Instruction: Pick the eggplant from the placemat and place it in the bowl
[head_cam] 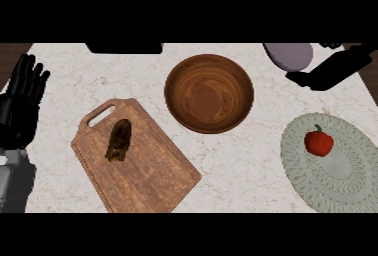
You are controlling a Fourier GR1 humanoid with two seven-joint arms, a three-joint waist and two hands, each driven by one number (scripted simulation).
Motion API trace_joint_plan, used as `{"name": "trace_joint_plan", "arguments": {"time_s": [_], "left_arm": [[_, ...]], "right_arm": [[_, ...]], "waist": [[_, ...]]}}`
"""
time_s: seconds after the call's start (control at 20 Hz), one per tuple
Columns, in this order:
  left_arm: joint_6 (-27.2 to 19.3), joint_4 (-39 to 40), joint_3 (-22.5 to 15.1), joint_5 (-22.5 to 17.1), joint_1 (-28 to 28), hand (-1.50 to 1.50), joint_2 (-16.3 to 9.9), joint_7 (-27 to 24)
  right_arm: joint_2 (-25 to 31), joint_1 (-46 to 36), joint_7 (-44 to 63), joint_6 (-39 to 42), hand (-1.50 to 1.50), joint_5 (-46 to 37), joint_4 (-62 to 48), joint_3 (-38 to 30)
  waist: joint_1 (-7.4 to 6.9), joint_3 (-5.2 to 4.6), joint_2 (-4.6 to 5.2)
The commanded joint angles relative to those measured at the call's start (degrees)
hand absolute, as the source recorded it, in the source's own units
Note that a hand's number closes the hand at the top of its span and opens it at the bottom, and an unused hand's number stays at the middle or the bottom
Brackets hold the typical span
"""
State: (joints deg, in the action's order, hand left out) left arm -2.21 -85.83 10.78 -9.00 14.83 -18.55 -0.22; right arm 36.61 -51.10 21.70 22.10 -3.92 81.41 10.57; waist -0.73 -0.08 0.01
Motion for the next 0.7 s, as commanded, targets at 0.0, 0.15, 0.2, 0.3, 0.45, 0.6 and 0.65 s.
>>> {"name": "trace_joint_plan", "arguments": {"time_s": [0.0, 0.15, 0.2, 0.3, 0.45, 0.6, 0.65], "left_arm": [[0.60, -1.04, 1.02, -0.65, -0.16, 0.00, -0.64, 0.64], [0.56, -0.79, 0.38, 0.20, -1.54, 0.00, 0.65, -1.21], [-0.58, -3.40, -0.17, 0.38, -1.80, 0.00, 1.33, 1.09], [0.56, 2.48, 1.87, -0.58, 2.77, 0.00, -0.64, 0.61], [0.72, 2.69, 1.52, 0.24, 0.84, 0.00, 0.31, -2.43], [2.13, 3.62, 1.66, -0.12, 2.49, 0.00, -0.99, -0.93], [0.53, 0.33, 0.59, 0.02, 0.67, 0.00, 0.91, 0.43]], "right_arm": [[-7.28, -0.36, 1.99, -1.79, 1.50, -4.54, -1.57, 4.47], [-12.11, -2.89, 3.98, -3.16, 1.50, -7.84, -5.16, 5.97], [-11.51, -1.11, -0.02, -2.85, 1.50, -8.84, -7.45, 4.69], [-16.29, -1.66, 0.49, -6.80, 1.50, -13.23, -9.77, 8.59], [-18.31, -2.41, -1.97, -11.69, 1.50, -20.51, -17.34, 10.79], [-20.45, -1.55, 1.54, -11.96, 1.50, -21.29, -19.83, 9.64], [-23.72, -0.61, 4.35, -16.41, 1.50, -23.46, -21.60, 10.90]], "waist": [[-0.06, 0.05, 0.04], [-0.04, 0.04, 0.07], [0.03, 0.07, 0.05], [0.10, 0.05, 0.25], [-0.47, 0.04, 0.41], [0.21, 0.06, 0.18], [-0.26, 0.07, 0.16]]}}
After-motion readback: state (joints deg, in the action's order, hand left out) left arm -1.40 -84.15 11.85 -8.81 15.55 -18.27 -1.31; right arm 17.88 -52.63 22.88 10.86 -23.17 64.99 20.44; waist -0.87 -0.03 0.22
